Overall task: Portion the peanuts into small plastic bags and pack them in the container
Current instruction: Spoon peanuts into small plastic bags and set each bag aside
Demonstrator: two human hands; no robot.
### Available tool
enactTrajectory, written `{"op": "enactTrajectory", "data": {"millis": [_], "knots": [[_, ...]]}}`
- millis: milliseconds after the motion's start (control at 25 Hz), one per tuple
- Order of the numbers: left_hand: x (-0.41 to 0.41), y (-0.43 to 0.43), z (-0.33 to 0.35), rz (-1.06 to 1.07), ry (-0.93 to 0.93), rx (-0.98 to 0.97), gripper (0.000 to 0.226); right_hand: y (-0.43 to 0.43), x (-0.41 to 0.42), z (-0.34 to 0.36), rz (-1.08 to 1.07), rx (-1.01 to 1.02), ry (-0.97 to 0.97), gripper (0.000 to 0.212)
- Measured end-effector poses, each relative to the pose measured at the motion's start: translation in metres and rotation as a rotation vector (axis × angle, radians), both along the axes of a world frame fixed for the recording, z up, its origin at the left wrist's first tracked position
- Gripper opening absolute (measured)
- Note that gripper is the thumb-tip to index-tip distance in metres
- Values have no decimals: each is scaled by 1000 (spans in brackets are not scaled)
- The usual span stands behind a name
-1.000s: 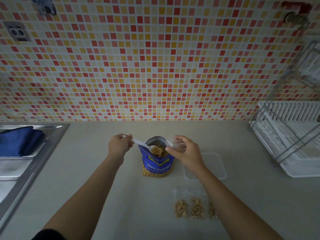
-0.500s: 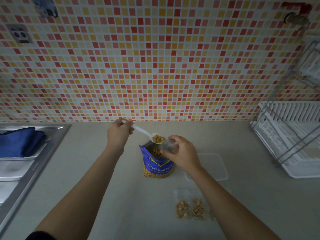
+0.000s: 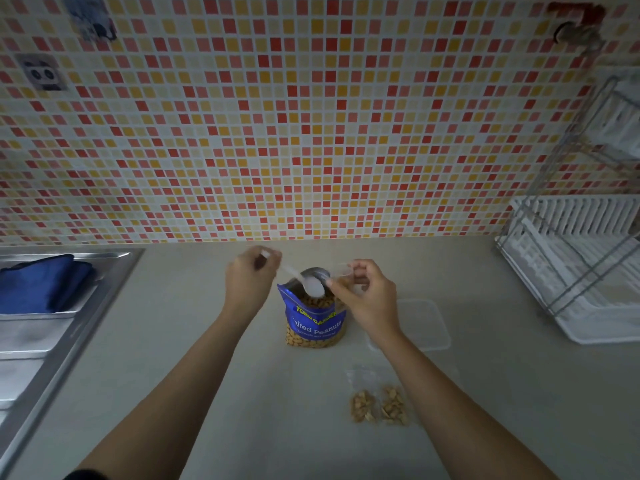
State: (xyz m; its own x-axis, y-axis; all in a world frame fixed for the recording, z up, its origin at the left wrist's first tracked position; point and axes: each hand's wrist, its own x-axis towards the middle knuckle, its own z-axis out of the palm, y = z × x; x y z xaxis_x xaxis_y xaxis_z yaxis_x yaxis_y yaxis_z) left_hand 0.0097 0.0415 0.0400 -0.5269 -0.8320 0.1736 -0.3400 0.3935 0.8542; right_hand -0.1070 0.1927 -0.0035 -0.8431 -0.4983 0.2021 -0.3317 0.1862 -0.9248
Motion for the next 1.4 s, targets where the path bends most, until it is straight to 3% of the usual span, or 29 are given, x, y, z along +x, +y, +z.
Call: {"op": "enactTrajectory", "data": {"millis": [80,160,240,320,480,560,640,760,880,1040,1120,1240,1400], "knots": [[-1,3,-27,-56,-193,43,28,7,3,-1,-5,-1,-20,46],[3,9,-41,-7,-265,-5,45,14,5,-3,-25,-21,-58,43],[9,23,-42,53,-114,-96,39,19,8,-4,-43,-42,-78,38],[17,47,-45,-81,56,-89,24,23,14,-4,-45,-61,-86,35],[32,96,-68,-381,32,154,34,31,32,-9,0,-118,-140,34],[35,102,-95,-340,-12,188,22,38,40,-22,33,-74,-175,37],[42,104,-123,-289,-56,351,12,49,44,-44,42,10,-203,39],[57,119,-153,-238,-211,558,6,74,43,-85,44,231,-99,32],[62,128,-172,-254,-408,400,16,99,50,-122,142,517,217,33],[58,131,-178,-285,-628,-155,35,112,62,-158,232,697,593,34],[58,132,-185,-362,-538,-306,37,111,61,-166,267,748,622,41],[58,131,-188,-497,-485,-342,38,113,58,-171,305,800,606,55],[62,132,-184,-509,-442,-336,46,114,56,-161,323,767,630,38]]}}
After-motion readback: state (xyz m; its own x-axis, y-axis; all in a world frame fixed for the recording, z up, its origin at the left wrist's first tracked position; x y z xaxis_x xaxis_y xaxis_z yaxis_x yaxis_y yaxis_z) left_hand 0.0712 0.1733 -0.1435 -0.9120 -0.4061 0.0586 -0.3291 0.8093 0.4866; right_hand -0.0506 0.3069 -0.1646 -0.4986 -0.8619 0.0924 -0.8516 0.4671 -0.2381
